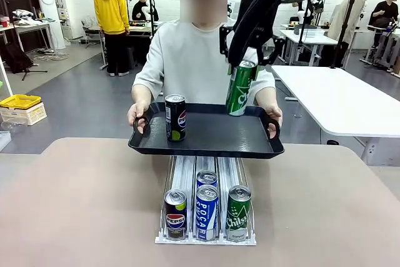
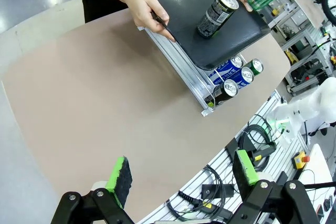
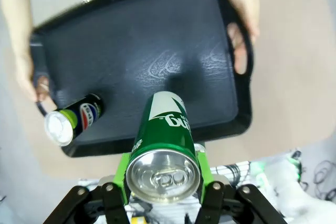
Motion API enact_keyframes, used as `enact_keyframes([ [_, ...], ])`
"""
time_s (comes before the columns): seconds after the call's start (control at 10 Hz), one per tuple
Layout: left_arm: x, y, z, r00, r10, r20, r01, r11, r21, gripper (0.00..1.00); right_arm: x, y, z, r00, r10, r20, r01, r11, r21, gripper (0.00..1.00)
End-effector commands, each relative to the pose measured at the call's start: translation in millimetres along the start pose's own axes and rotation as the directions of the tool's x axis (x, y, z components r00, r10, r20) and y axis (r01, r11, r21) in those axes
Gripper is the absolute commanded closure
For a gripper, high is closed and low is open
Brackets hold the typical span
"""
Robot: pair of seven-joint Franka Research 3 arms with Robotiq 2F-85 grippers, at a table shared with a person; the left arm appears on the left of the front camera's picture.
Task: Retrieve and hand over the desired beverage to the person.
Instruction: Place the picked can on the Handle tray extended by the person.
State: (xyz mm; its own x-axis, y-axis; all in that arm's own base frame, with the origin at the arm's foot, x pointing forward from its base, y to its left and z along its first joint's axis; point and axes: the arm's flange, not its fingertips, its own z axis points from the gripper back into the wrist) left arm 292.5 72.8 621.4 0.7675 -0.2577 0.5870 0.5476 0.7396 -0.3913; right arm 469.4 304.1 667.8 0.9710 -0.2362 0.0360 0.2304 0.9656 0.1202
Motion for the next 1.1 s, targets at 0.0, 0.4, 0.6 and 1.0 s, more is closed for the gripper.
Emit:
enact_keyframes([
  [0.0, -2, 1, 0, 1.000, -0.006, -0.005, 0.006, 1.000, 0.000, 0.00, 15, 16, -6, 1.000, 0.010, 0.006, -0.010, 0.999, -0.045, 0.42],
  [0.4, -2, 1, 0, 1.000, -0.006, -0.005, 0.006, 1.000, 0.000, 0.00, 43, 32, -42, 0.997, -0.006, -0.079, -0.003, 0.995, -0.104, 0.42],
  [0.6, -2, 1, 0, 1.000, -0.006, -0.005, 0.006, 1.000, 0.000, 0.00, 49, 37, -54, 0.993, 0.005, -0.117, -0.018, 0.994, -0.106, 0.42],
  [1.0, -2, 1, 0, 1.000, -0.006, -0.005, 0.006, 1.000, 0.000, 0.00, 48, 37, -61, 0.989, 0.012, -0.145, -0.028, 0.993, -0.110, 0.42],
])
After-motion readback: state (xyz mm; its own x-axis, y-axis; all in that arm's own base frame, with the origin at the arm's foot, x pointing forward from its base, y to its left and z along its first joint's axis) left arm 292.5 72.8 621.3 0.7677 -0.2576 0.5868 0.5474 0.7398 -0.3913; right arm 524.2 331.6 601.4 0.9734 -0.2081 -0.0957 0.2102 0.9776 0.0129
